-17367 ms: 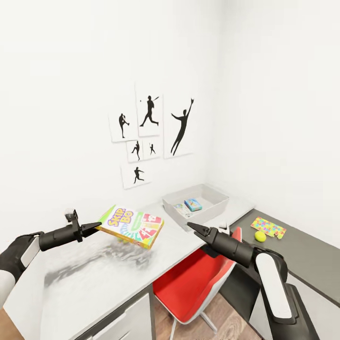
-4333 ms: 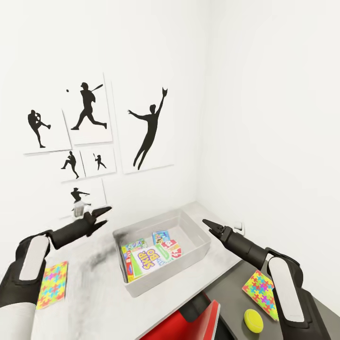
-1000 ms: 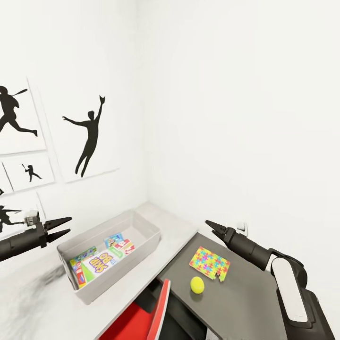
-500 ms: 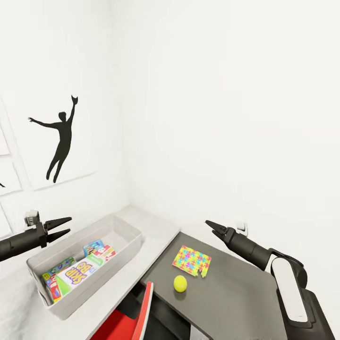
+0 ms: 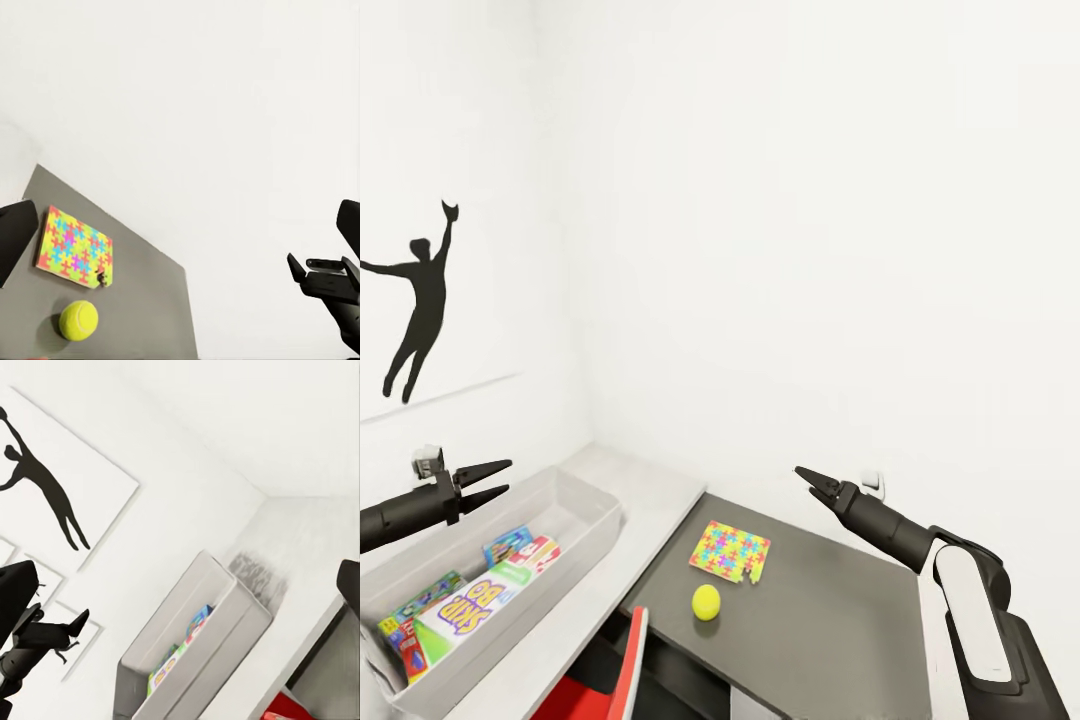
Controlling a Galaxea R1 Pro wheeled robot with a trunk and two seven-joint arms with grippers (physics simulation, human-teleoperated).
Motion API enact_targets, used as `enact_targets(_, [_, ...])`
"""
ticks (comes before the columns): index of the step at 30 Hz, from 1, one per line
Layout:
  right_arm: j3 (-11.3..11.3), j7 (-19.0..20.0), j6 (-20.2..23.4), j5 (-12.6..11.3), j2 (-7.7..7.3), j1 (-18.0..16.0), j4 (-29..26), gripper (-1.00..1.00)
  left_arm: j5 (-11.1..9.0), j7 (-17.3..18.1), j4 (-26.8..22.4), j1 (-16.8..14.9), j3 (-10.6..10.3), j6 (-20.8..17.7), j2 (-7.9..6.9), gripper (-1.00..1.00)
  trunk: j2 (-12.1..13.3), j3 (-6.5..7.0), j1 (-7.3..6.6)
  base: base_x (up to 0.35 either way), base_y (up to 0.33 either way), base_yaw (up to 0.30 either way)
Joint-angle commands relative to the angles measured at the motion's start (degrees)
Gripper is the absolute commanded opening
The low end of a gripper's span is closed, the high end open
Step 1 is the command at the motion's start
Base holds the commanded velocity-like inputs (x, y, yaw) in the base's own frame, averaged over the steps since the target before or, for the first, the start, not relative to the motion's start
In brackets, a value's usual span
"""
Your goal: Put all the toys in the child's room - the three board games (two on the bed and one on the table), the two jigsaw puzzles on the table, and the tennis ball on the table - inside the toy box on the table in the child's room.
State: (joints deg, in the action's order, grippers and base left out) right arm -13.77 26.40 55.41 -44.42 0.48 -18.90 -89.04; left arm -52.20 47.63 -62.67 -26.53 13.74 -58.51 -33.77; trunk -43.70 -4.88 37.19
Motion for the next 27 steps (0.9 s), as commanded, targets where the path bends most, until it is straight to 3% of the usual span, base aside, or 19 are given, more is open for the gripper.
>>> enact_targets(1, [-0.1, 0.4, 0.3, 0.3, 0.05, -0.1, 0.0, 1.0, 0.2, 0.3, 0.0, 0.0, 0.1, -0.2, 0.0, 1.0, -0.1, -0.07, 0.02, 0.0, 0.0, -0.269])
enact_targets(27, [-0.1, 0.4, 0.3, 0.3, 0.02, -0.1, 0.0, 1.0, 0.3, 0.3, 0.0, 0.0, 0.0, -0.1, 0.02, 1.0, -0.1, 0.8, 0.02, 0.0, 0.0, -0.269])
